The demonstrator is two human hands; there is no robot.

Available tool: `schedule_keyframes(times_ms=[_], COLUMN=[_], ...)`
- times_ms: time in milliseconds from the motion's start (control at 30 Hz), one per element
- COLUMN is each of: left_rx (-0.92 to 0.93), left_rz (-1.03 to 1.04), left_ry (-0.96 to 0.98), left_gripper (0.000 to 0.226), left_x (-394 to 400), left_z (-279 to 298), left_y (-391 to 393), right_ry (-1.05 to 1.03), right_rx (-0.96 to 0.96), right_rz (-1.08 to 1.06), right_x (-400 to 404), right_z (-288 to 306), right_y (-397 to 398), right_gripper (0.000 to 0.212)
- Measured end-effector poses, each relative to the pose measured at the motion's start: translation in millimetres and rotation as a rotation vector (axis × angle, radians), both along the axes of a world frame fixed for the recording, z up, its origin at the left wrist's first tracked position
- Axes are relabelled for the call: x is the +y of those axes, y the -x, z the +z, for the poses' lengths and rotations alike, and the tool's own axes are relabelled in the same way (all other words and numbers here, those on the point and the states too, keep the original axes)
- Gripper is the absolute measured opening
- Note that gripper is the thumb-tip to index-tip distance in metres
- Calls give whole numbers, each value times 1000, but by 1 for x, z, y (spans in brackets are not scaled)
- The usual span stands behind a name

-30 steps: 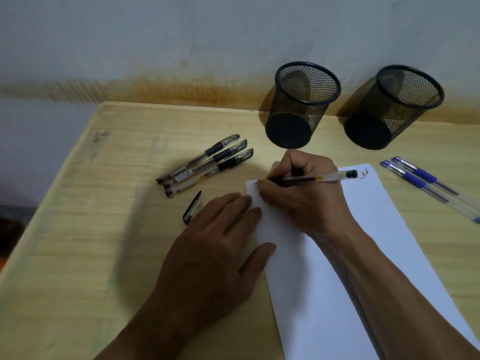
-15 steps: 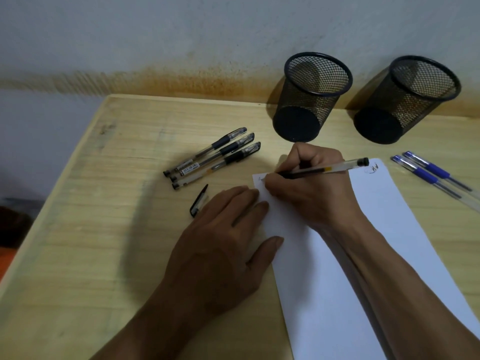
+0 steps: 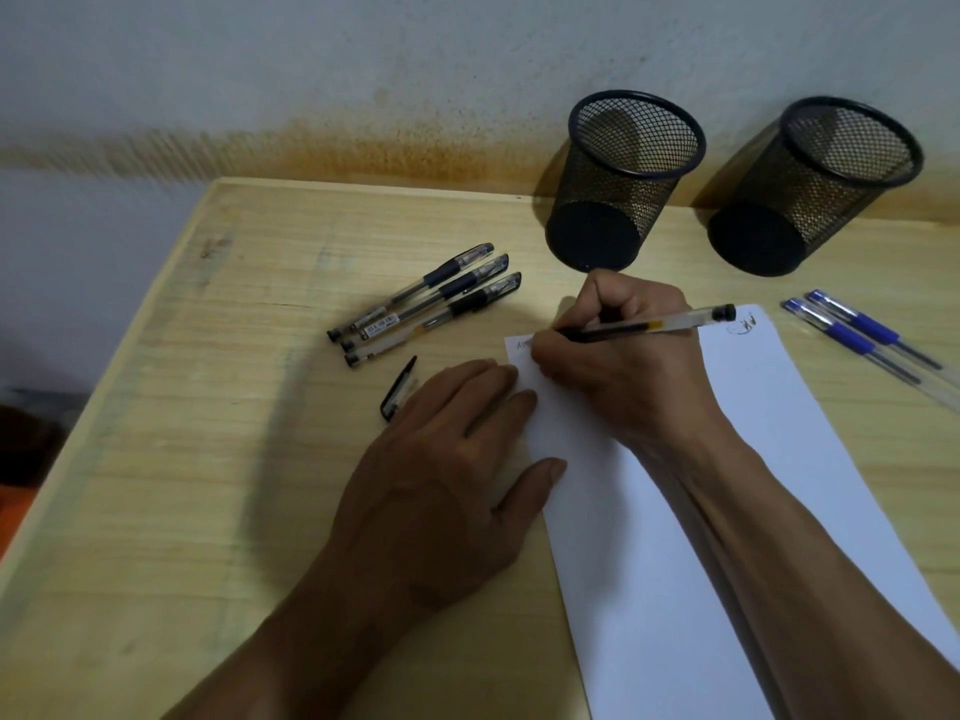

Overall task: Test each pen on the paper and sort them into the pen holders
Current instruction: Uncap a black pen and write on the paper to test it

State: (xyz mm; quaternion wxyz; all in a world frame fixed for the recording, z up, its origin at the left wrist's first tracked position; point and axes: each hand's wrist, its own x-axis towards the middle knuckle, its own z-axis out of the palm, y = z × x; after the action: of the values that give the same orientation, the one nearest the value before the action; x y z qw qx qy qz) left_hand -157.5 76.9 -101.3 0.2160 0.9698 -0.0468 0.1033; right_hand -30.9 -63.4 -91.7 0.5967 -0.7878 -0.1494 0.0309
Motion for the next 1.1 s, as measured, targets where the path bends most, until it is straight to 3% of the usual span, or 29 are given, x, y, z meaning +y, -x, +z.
schedule_keyframes(times_ms=[567, 767, 900, 1000, 1100], left_rx=[-35, -48, -127, -324, -355], left_rz=[2, -1, 2, 83, 309], left_ry=[4, -15, -54, -127, -151], left_gripper=[55, 56, 51, 38, 30], left_x=[0, 0, -1, 1, 11], left_z=[-3, -3, -1, 2, 7], left_y=[0, 0, 1, 1, 0], right_ry=[-25, -171, -162, -304, -422], right_rx=[18, 89, 76, 222, 265], right_rz=[1, -56, -94, -81, -123], right_x=[-1, -6, -8, -7, -18], right_z=[0, 3, 9, 19, 31], right_y=[3, -2, 2, 6, 12], right_gripper=[25, 21, 12, 10, 16])
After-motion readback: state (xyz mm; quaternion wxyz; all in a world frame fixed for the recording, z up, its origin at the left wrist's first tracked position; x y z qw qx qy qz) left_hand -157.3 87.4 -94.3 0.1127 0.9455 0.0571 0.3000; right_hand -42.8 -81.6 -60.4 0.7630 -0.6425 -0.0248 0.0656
